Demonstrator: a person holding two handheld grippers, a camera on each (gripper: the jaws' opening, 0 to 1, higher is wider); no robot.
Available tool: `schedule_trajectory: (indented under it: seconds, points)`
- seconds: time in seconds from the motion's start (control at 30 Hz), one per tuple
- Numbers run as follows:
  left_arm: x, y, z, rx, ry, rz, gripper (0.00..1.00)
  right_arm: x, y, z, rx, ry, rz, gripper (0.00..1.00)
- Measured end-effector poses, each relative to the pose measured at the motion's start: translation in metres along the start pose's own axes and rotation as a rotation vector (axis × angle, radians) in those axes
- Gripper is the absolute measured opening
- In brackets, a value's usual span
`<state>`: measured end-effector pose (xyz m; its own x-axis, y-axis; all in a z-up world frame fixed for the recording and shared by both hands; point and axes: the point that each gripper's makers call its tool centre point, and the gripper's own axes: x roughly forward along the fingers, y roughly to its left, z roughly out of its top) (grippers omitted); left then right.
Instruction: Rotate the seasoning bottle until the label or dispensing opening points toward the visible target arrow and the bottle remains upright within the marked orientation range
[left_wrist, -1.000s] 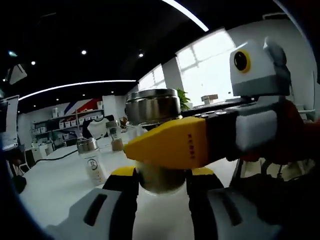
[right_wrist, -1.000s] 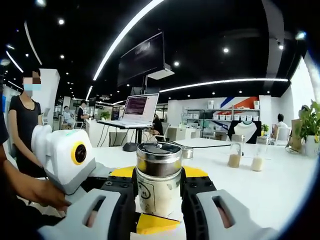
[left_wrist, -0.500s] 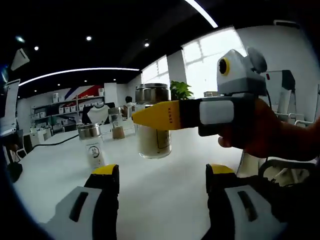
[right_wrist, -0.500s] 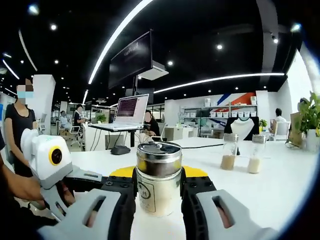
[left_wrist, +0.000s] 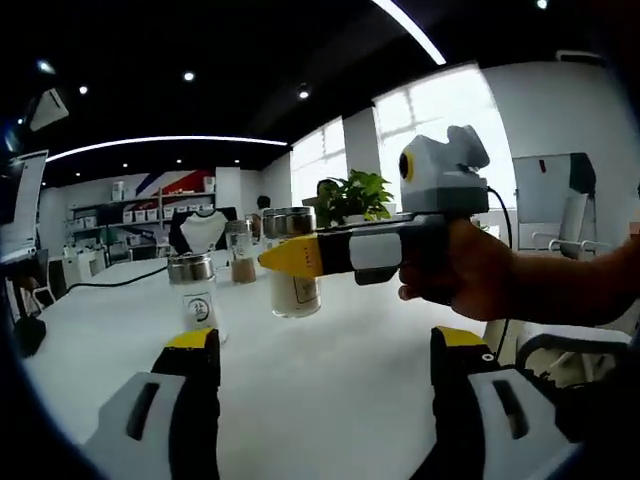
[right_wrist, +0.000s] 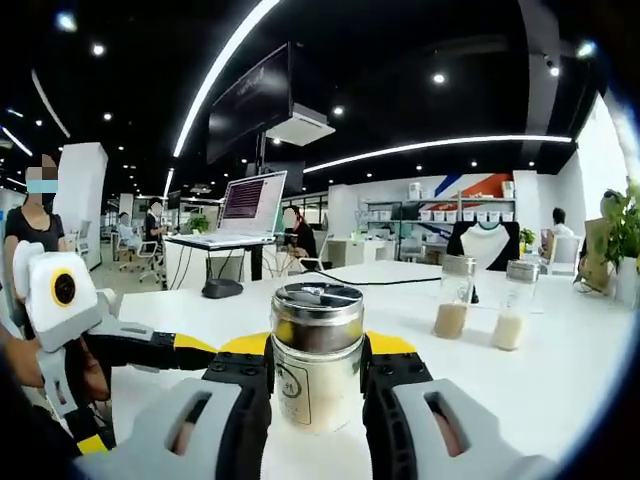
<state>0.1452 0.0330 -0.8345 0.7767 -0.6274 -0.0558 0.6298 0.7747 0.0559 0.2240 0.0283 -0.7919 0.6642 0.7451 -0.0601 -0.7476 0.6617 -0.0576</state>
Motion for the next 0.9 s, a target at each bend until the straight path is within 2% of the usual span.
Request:
schedule_trajectory:
  seconds: [0.3,0.5,0.6,0.67,0.7,0.83,0.9]
  points:
    - [-0.005,0.01,0.007,-0.016,-0.017,0.019,0.93,0.019,-0.02,-0.01,0.031,0.04,-0.001,0.31]
    - [-0.008,0.014,0.013,-0.009,-0.035,0.035,0.9,0.028,-0.03,-0.024,0.051,0.092,-0.028,0.31]
    - [-0.008,0.016,0.01,-0.015,-0.021,0.04,0.9,0.031,-0.031,-0.03,0.04,0.11,-0.032,0.31]
    - [-0.007,0.018,0.004,-0.023,0.021,0.044,0.91,0.033,-0.032,-0.035,0.05,0.121,-0.027,0.31]
    - [-0.007,0.018,0.004,-0.024,0.022,0.045,0.91,0.034,-0.033,-0.033,0.049,0.106,-0.025,0.31]
    - [-0.007,0.021,0.001,-0.033,0.035,0.05,0.9,0.035,-0.031,-0.037,0.016,0.141,-0.01,0.32]
    - [-0.008,0.022,0.001,-0.034,0.036,0.053,0.9,0.034,-0.032,-0.036,0.026,0.142,-0.004,0.32]
